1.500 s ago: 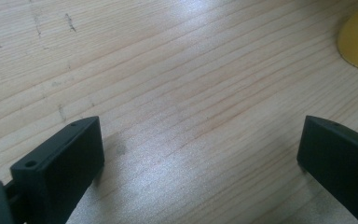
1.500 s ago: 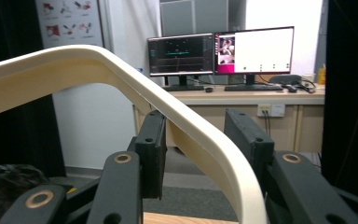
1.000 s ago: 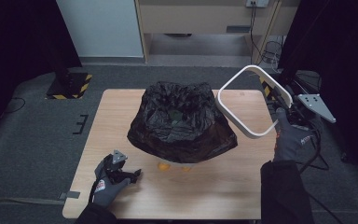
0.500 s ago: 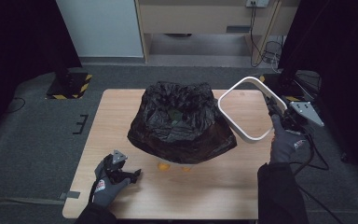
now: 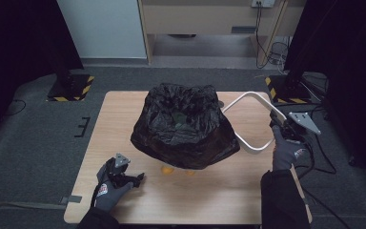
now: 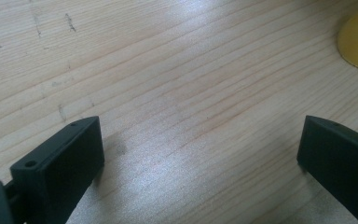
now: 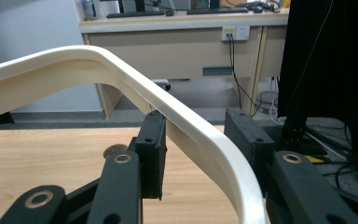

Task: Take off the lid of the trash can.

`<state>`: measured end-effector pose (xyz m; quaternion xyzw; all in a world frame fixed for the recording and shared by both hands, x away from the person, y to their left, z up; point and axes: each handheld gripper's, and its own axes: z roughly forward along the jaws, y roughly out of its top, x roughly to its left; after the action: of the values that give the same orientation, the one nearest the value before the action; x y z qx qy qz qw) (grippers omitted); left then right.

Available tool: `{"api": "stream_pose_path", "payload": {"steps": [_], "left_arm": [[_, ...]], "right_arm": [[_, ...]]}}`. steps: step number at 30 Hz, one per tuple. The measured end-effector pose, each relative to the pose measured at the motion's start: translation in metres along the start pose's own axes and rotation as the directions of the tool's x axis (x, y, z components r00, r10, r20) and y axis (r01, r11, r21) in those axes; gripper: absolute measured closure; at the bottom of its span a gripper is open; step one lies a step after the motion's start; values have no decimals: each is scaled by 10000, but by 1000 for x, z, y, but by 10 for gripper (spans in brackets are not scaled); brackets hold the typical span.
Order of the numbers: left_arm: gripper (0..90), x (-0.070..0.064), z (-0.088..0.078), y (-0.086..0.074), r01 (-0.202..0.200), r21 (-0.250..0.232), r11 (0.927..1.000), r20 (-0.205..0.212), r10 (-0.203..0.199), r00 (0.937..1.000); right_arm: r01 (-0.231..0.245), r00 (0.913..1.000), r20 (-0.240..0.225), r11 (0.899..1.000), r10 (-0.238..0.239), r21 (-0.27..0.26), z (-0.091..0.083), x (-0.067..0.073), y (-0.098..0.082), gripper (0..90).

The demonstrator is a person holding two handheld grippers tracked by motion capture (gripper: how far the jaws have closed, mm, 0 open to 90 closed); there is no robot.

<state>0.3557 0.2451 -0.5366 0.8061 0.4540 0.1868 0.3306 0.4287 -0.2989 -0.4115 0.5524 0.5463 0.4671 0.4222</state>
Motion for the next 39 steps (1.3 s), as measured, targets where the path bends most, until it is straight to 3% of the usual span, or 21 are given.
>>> {"api": "stream_pose_path", "payload": {"steps": [12, 17, 26, 32, 34, 39], "left_arm": [[0, 0, 0, 0, -19, -4, 10000, 16, 19, 10000], [0, 0, 0, 0, -22, 0, 10000, 15, 22, 10000], [0, 0, 0, 0, -19, -1, 10000, 15, 19, 10000], [0, 0, 0, 0, -15, -2, 10000, 17, 15, 10000], [0, 0, 0, 0, -14, -3, 10000, 19, 14, 10000], [0, 0, 0, 0, 1, -29, 10000, 34, -1, 10000]], "right_arm": [[502, 9981, -410, 9945, -466, 916, 12, 12, -31, 600], [1101, 9924, -694, 9850, -1016, 1332, 12, 15, -45, 599], [1152, 9860, -1412, 9736, -881, 1972, 12, 10, -74, 596], [1549, 9772, -1808, 9558, -1111, 2499, 9, 5, -88, 586], [1472, 9775, -1856, 9543, -1003, 2601, 7, 5, -93, 584], [1664, 9771, -1781, 9398, -1164, 2985, 6, -3, -104, 583]]}}
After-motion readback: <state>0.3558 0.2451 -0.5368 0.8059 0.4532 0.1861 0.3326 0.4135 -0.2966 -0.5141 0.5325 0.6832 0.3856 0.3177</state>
